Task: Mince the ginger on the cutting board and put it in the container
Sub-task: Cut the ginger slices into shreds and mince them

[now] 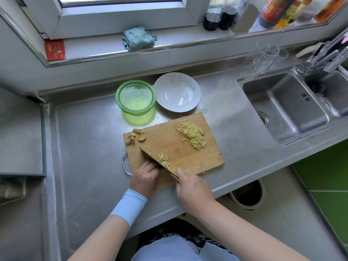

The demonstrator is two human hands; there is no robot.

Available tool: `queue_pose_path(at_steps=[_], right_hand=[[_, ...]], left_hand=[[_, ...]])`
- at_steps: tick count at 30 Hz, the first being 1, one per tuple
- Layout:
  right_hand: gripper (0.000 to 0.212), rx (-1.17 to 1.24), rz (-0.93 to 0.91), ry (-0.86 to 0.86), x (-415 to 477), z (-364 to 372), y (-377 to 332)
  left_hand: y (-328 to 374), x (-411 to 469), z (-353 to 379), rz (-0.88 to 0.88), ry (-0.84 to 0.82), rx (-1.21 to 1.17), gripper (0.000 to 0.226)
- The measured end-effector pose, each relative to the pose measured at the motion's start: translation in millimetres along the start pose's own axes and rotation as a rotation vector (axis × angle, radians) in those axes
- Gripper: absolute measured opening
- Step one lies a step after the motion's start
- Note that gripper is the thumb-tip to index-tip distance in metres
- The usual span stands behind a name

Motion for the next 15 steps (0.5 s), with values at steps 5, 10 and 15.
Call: queue_pose_path(at_steps=[5, 10, 15], right_hand=[[0.016, -0.004, -0.006, 0.0, -2.2, -3.6, -0.4], [0.018, -0.003, 0.007, 0.003, -9.0, -3.7, 3.7], [0.008, 0.004, -0.027, 0.01, 5.7, -2.5, -8.1]], left_hand=[[-4.9, -5.4, 3.2, -0.058, 0.003, -0.017, 0.015], [-5.7, -5.2, 6.4, -0.069, -0.02, -0.009, 0.01], [-3.4, -5.3, 5.3, -0.061, 0.007, 0.047, 0.013]])
Point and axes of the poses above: each hand's wrist, its own x-axis towards the middle knuckle, its own z-axis out of the palm, y = z × x, the point moved 8 cm from there along x, towards the middle knuckle, and after that the axes turned 5 degrees about x, right-handed, at the moved point
